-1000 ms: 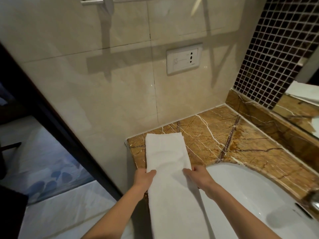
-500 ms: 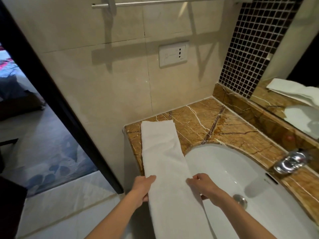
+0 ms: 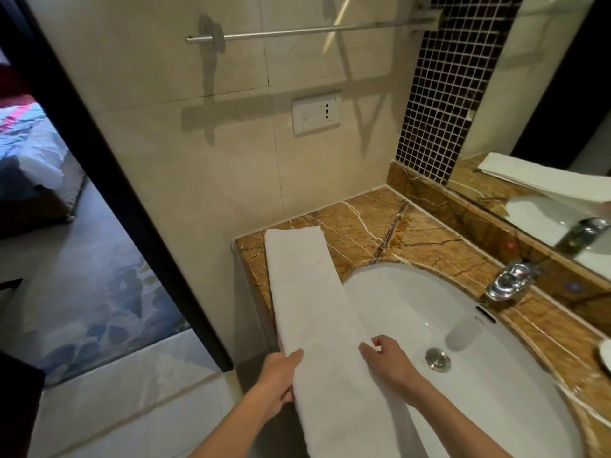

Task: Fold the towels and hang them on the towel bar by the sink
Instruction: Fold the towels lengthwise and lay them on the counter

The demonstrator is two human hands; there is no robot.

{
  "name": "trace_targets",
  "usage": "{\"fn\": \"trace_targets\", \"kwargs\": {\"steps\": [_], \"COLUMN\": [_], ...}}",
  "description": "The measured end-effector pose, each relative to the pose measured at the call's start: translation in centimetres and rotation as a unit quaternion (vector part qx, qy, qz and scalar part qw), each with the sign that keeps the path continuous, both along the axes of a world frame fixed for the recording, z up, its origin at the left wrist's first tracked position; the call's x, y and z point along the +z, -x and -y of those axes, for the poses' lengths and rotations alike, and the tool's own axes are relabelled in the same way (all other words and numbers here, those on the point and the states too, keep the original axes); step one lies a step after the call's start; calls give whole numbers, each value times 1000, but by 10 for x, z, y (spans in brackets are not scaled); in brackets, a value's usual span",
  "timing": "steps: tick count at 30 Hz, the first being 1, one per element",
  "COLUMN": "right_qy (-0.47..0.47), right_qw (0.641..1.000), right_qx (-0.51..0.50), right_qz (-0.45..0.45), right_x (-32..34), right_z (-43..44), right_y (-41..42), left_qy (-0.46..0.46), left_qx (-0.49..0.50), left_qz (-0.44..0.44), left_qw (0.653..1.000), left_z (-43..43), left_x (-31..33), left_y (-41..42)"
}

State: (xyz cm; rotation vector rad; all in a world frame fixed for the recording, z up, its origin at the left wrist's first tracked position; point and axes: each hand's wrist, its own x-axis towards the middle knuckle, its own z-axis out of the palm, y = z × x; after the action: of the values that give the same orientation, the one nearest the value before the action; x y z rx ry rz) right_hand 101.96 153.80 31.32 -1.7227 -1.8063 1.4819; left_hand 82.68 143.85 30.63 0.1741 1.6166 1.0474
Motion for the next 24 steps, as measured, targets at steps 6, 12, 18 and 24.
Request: {"fn": "trace_targets", "kwargs": {"steps": [6,12,18,24], "right_qy": [126,193,154,37], "right_qw": [991,978,981,986], "right_qx": [45,75,110,106], "right_qz": [-1,10,28,122], "right_x": [6,0,5,3], "right_z": [17,32,41,58], "right_y": [-27,-52,-63,-72], "left_qy": [26,69,80,106], "left_qx": [-70,-145,-188,-237], "left_qz": [36,38,-33,-275], "left_qw": [997,986,978,926], "left_z": [30,50,62,62], "left_x": [4,2,3,8], "left_y": [-18,-29,-40,-43]}}
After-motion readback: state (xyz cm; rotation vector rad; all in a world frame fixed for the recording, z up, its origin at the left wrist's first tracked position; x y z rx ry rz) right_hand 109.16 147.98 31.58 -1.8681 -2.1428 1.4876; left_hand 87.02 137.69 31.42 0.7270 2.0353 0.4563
